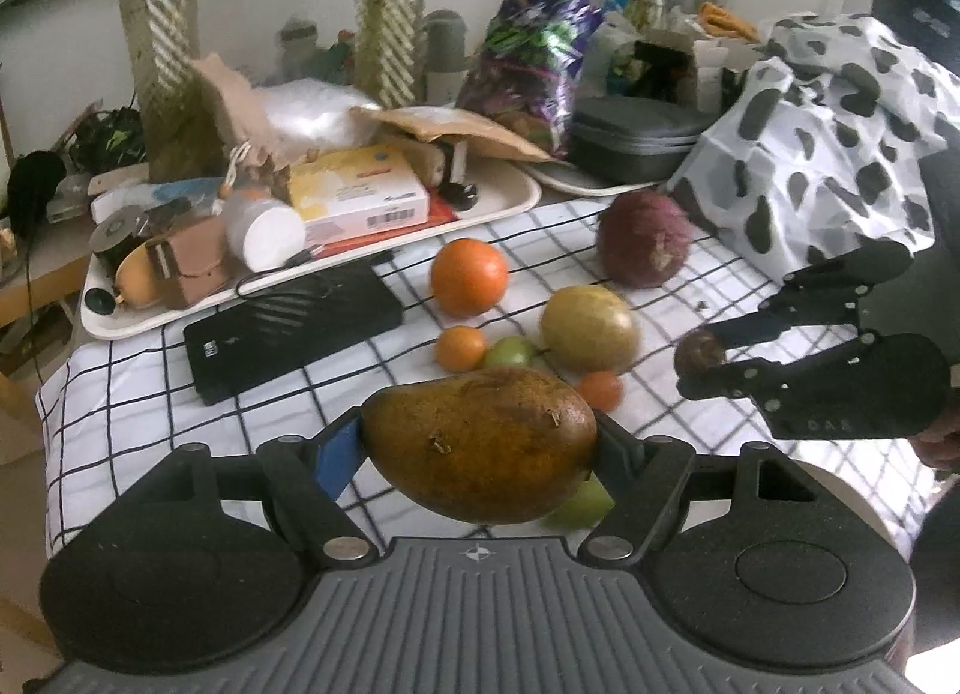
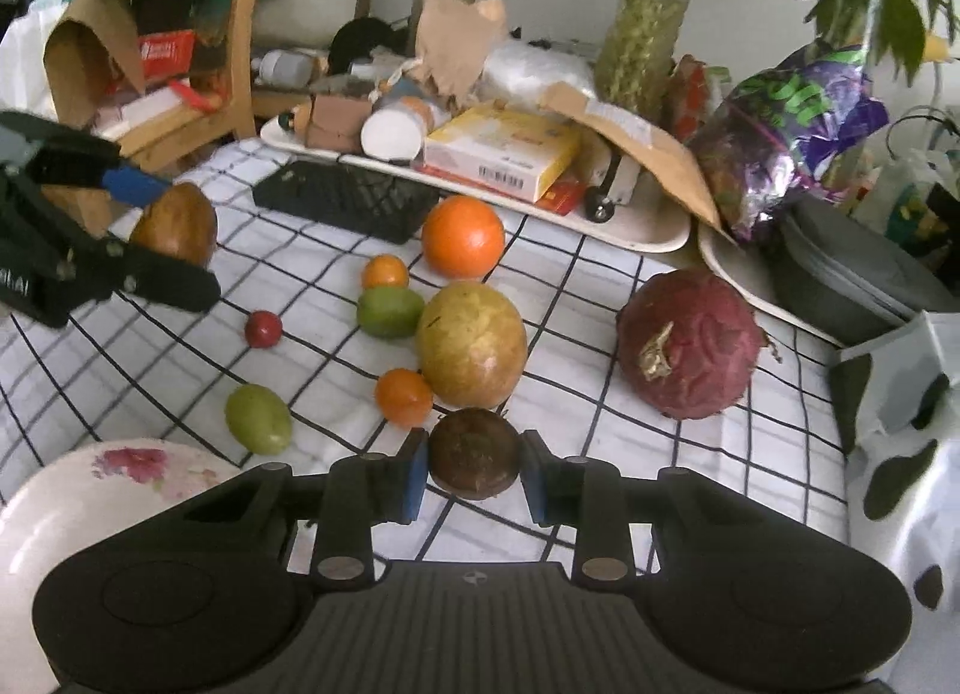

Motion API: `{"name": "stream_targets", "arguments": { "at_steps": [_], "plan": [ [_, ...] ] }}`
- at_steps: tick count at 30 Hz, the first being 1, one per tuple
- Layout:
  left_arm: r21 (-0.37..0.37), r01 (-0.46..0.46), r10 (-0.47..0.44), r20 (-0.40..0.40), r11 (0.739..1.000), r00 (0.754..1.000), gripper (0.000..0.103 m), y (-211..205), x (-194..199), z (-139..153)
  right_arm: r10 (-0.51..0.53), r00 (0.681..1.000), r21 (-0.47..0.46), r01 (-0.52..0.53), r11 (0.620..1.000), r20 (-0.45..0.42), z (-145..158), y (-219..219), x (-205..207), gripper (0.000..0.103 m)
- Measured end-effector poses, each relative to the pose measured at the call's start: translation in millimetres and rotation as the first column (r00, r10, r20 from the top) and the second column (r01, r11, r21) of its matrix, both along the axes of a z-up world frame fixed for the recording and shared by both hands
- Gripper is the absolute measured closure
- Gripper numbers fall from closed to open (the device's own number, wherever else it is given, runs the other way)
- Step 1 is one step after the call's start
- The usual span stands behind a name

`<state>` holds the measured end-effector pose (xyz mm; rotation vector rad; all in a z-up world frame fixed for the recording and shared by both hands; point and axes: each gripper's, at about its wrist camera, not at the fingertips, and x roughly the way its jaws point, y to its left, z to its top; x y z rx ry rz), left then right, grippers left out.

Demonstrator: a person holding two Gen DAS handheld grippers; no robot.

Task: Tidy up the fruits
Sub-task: 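Carry both fruits onto the white plate and open both tools to release them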

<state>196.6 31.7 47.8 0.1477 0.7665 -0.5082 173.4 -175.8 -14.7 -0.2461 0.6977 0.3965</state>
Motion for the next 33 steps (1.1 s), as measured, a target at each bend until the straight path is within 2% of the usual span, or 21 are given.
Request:
{"name": "stream_targets", "arguments": {
  "at_steps": [5, 15, 20, 27, 33],
  "plan": [
    [0.008, 0.018, -0.018, 0.001, 1.000, 1.000, 0.028, -10.6, -21.7, 1.9, -0.008, 1.000, 0.051, 0.009, 0.999, -0.006, 4.7, -4.0, -18.7, 0.070],
    [0.021, 0.035, -0.035, -0.021, 0.999, 0.999, 0.028, -24.8, -59.6, -0.6, 0.009, 1.000, 0.097, -0.007, 0.995, -0.020, 9.1, -6.3, -56.9, 0.070],
    [0.038, 0.056, -0.054, -0.051, 0.998, 0.997, 0.028, -32.0, -76.0, -7.3, 0.028, 0.996, 0.141, -0.016, 0.990, -0.083, 5.9, -6.3, -72.5, 0.069],
    [0.072, 0.100, -0.092, -0.107, 0.992, 0.990, 0.028, -46.0, -91.9, -23.3, 0.021, 0.989, 0.138, -0.001, 0.990, -0.147, -3.8, -2.9, -85.0, 0.069],
    [0.135, 0.108, -0.091, -0.127, 0.985, 0.988, 0.028, -59.9, -99.2, -38.4, 0.019, 0.980, 0.160, 0.013, 0.987, -0.199, -13.4, -1.6, -83.7, 0.069]
  ]
}}
